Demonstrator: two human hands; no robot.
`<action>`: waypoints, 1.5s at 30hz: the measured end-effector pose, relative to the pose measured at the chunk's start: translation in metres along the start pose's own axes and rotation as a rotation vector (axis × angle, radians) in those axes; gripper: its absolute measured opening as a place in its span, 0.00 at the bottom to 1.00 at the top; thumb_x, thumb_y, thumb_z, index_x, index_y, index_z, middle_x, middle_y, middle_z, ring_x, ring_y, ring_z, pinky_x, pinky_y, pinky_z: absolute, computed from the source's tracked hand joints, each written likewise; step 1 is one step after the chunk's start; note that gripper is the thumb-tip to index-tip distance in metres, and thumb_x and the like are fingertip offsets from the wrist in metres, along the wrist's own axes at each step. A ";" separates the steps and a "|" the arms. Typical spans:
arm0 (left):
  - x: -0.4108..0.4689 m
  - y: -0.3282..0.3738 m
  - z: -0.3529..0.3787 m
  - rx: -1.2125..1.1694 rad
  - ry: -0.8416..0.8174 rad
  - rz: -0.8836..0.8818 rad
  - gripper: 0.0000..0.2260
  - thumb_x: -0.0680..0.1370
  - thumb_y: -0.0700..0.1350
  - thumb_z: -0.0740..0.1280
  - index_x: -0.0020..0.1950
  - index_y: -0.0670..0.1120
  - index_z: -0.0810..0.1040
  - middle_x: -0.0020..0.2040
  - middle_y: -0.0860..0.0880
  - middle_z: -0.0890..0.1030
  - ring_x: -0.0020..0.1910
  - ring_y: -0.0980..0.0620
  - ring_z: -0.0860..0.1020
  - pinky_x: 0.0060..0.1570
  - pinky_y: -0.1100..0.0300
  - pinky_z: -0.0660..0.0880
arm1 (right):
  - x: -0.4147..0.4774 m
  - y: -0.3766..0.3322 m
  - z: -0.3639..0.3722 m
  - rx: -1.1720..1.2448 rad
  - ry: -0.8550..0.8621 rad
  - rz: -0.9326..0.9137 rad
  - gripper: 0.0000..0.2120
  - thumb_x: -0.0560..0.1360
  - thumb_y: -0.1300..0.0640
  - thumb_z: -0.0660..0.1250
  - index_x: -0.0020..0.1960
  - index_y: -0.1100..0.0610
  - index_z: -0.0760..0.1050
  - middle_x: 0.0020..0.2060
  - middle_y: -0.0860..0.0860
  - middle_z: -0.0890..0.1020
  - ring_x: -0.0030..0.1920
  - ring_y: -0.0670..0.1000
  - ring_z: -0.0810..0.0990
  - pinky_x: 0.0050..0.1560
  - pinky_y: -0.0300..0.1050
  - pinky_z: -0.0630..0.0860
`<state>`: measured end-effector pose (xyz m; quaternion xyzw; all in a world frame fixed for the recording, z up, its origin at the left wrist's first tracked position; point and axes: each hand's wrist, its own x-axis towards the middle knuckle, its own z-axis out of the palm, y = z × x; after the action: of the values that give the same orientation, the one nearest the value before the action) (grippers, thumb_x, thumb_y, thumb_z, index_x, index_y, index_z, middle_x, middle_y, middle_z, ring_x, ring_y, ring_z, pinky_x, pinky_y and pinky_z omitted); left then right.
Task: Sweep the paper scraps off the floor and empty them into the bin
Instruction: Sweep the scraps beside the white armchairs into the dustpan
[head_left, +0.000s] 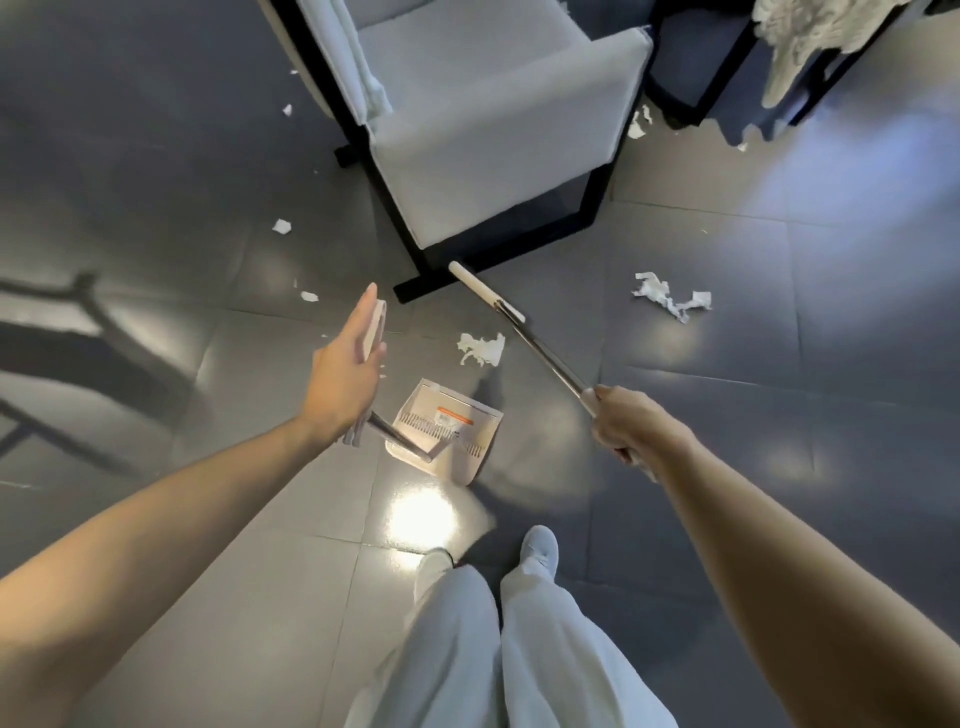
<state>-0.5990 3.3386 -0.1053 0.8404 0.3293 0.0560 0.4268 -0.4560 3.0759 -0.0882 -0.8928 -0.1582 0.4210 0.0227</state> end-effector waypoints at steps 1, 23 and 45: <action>0.009 -0.003 -0.005 0.006 -0.015 0.011 0.27 0.82 0.40 0.60 0.77 0.60 0.57 0.73 0.56 0.68 0.70 0.49 0.69 0.57 0.77 0.57 | 0.003 -0.008 0.004 -0.014 -0.009 -0.005 0.17 0.72 0.72 0.55 0.57 0.59 0.71 0.39 0.57 0.78 0.32 0.55 0.76 0.24 0.38 0.70; 0.130 0.066 0.007 -0.042 -0.310 0.314 0.29 0.80 0.40 0.62 0.75 0.65 0.59 0.73 0.58 0.67 0.66 0.38 0.73 0.67 0.44 0.70 | -0.048 0.017 -0.028 1.060 -0.032 0.324 0.28 0.77 0.67 0.63 0.71 0.45 0.67 0.27 0.53 0.67 0.16 0.44 0.63 0.20 0.31 0.63; 0.353 0.309 0.291 0.161 -0.412 0.469 0.29 0.79 0.38 0.64 0.75 0.59 0.61 0.54 0.53 0.78 0.46 0.51 0.76 0.47 0.73 0.65 | 0.181 0.258 -0.200 0.756 0.137 0.516 0.15 0.74 0.64 0.53 0.58 0.55 0.69 0.34 0.56 0.77 0.25 0.52 0.73 0.23 0.34 0.66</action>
<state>-0.0595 3.2234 -0.1212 0.9181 0.0365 -0.0445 0.3921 -0.1283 2.9047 -0.1389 -0.8579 0.2359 0.3809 0.2516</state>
